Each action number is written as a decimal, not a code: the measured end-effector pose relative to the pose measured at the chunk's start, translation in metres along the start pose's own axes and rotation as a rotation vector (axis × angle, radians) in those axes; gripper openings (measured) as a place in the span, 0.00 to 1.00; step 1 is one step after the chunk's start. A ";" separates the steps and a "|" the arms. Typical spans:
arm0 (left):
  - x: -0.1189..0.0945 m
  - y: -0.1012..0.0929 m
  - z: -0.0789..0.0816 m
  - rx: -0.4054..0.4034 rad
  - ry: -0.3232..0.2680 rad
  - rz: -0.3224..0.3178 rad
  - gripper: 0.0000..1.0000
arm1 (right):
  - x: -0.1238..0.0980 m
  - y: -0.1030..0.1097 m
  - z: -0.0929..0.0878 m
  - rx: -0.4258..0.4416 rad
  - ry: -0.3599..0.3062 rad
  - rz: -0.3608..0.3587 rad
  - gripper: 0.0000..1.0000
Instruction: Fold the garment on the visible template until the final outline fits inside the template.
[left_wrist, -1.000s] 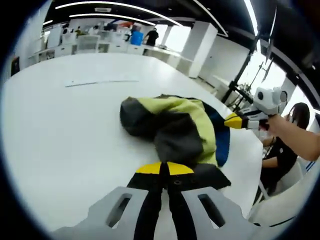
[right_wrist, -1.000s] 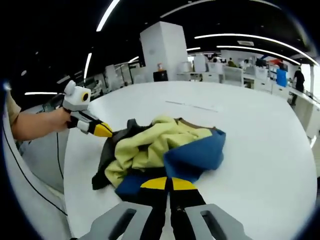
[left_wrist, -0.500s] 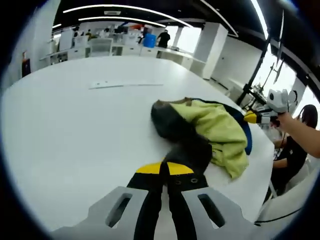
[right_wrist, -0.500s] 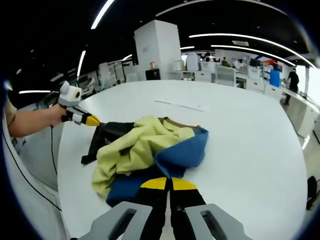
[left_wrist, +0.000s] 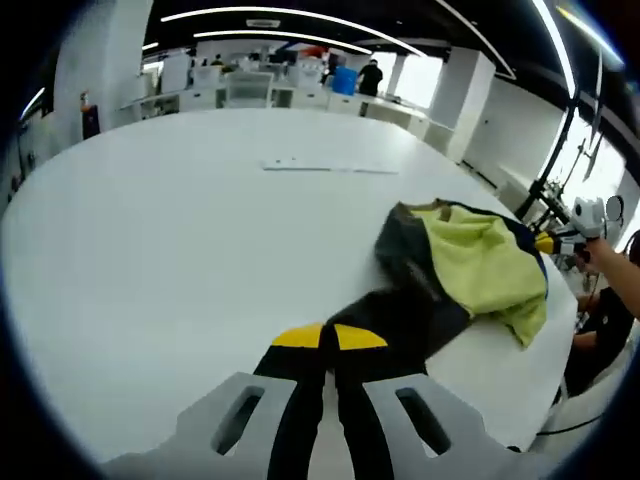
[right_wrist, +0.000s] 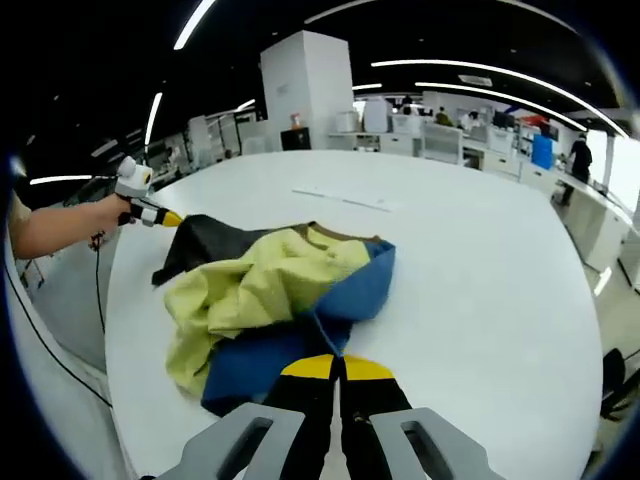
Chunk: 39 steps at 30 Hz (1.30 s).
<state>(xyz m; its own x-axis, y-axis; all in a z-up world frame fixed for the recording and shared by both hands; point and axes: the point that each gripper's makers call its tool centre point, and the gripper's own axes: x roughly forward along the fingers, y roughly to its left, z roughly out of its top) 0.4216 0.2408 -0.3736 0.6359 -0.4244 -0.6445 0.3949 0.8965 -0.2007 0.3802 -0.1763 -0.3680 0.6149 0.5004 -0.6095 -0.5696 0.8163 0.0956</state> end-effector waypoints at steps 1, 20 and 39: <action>-0.001 0.003 0.000 -0.003 0.001 0.005 0.00 | 0.000 -0.001 0.000 0.000 0.002 -0.003 0.00; -0.012 0.059 0.005 -0.021 0.015 0.102 0.00 | -0.005 -0.034 -0.015 0.000 0.074 -0.068 0.00; -0.020 0.095 0.012 -0.013 0.043 0.157 0.00 | -0.001 -0.059 -0.018 -0.003 0.135 -0.104 0.00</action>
<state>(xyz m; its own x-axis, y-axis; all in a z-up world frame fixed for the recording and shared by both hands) 0.4545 0.3329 -0.3703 0.6600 -0.2733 -0.6998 0.2840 0.9531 -0.1044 0.4029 -0.2303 -0.3870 0.5919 0.3702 -0.7160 -0.5085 0.8607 0.0247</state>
